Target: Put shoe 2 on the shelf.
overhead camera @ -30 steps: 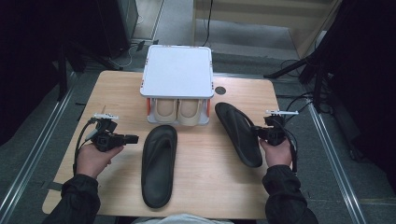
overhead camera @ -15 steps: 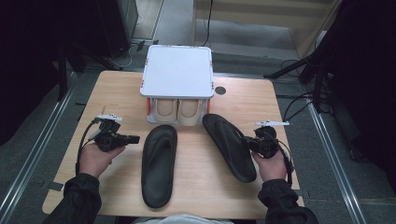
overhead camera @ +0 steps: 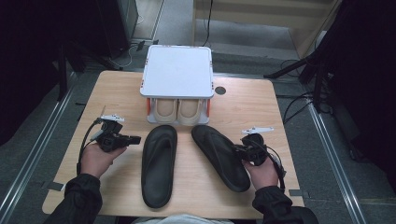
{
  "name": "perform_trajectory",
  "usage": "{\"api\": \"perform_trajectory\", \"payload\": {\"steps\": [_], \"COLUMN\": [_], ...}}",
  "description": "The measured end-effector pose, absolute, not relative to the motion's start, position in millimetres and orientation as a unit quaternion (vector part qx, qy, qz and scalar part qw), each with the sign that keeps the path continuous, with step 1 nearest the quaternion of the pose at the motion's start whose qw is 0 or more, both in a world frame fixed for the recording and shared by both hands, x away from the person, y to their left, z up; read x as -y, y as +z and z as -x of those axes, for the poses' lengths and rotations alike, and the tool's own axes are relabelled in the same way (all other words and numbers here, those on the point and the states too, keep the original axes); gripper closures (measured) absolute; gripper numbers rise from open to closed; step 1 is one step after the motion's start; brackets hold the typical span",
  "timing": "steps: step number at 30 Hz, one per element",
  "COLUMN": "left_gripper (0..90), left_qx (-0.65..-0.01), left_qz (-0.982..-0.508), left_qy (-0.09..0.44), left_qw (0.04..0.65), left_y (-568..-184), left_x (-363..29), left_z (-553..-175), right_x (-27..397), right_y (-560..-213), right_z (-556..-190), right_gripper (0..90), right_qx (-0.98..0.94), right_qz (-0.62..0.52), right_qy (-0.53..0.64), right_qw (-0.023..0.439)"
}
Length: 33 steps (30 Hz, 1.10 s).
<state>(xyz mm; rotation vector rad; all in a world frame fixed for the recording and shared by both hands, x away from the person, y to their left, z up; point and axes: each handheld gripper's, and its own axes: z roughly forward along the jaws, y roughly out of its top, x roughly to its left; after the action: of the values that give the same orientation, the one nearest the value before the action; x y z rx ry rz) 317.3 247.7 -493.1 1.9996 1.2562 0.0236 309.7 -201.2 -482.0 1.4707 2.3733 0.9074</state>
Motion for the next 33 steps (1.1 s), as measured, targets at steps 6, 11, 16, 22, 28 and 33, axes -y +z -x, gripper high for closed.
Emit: {"api": "perform_trajectory", "payload": {"steps": [6,11,16,22,28,33], "left_gripper": [89.4,88.5,88.1,88.1,88.5,88.6], "left_qx": [-0.491,-0.485,-0.484,-0.486,-0.489,-0.481], "left_qz": [-0.785,-0.790,-0.793,-0.792,-0.795,-0.811], "left_qy": [0.009,0.012,0.011,0.012,0.005,0.004], "left_qw": [0.379,0.374,0.370,0.370,0.358,0.335], "left_y": [-493.8,-495.0,-497.3,-500.2,-509.1,-515.7], "left_x": [-245.1,-242.6,-240.7,-243.6,-242.7,-236.5], "left_z": [-317.4,-317.8,-318.9,-323.1,-331.3,-339.1], "right_x": [186.2,176.1,175.5,187.7,195.1,189.7], "right_y": [-488.0,-493.3,-495.6,-483.7,-485.4,-491.7], "right_z": [-307.7,-303.0,-300.7,-295.9,-309.0,-320.7], "right_gripper": [81.3,78.3,71.8,76.5,90.0,90.0], "right_qx": [-0.811,-0.812,-0.807,-0.799,-0.796,-0.797], "right_qz": [-0.489,-0.488,-0.491,-0.468,-0.478,-0.483], "right_qy": [0.304,0.302,0.317,0.371,0.362,0.354], "right_qw": [0.106,0.106,0.079,0.071,0.082,0.081]}}
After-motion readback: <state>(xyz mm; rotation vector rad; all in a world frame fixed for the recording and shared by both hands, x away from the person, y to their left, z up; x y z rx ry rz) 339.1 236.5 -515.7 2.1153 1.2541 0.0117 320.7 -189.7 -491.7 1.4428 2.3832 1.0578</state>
